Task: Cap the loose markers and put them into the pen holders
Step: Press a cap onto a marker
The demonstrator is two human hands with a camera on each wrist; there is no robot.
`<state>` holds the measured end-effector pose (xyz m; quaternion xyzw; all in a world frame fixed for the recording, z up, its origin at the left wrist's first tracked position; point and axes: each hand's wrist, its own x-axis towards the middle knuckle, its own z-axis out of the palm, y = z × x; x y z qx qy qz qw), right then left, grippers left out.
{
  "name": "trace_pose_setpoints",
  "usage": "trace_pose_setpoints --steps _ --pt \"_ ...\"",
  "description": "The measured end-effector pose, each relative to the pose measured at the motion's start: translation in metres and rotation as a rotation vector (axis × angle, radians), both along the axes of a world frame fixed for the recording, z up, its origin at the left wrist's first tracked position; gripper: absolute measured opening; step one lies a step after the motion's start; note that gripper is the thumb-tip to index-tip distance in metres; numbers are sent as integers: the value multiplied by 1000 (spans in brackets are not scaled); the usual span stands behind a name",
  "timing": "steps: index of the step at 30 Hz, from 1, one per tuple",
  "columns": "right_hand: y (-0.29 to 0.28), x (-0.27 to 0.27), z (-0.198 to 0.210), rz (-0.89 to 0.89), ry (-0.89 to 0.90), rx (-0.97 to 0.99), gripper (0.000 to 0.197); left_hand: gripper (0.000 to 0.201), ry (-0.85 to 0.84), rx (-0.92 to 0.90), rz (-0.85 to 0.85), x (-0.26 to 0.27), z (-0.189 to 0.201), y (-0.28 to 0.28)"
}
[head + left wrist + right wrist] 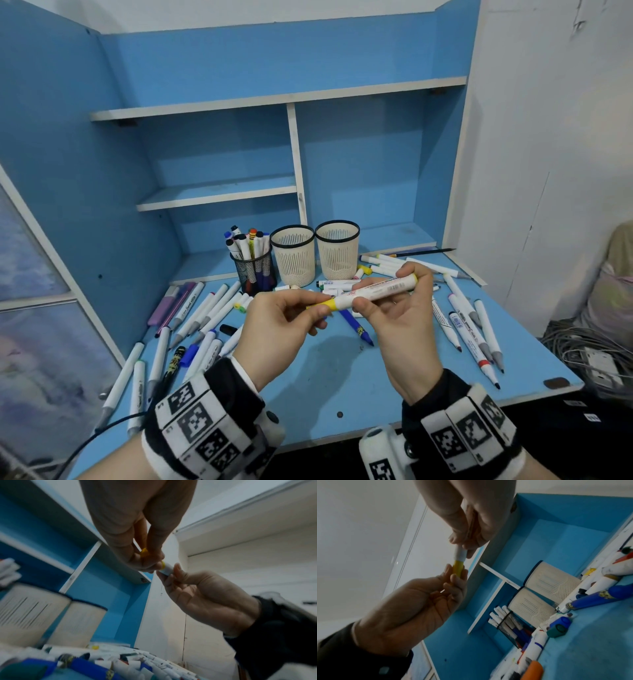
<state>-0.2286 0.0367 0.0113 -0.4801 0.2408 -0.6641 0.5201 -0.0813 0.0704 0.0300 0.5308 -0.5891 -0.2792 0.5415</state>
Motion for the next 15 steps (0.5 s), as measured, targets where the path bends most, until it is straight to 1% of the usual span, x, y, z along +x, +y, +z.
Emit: trace_pose_setpoints --steps 2,3,6,11,13,15 --pt "0 4 -3 -10 17 -19 58 20 95 60 -21 2 -1 -1" --pt "0 6 -5 -7 26 -20 58 21 116 89 -29 5 -3 -2" --pt "-2 7 -9 27 67 -2 56 19 100 164 -57 15 -9 -4" --pt "-14 8 -7 84 161 34 53 13 -24 232 -151 34 -9 -16" --pt "-21 10 -4 60 200 24 53 11 -123 246 -148 43 -9 -24" --pt "-28 11 3 15 219 4 53 8 -265 275 -109 57 -10 -36"
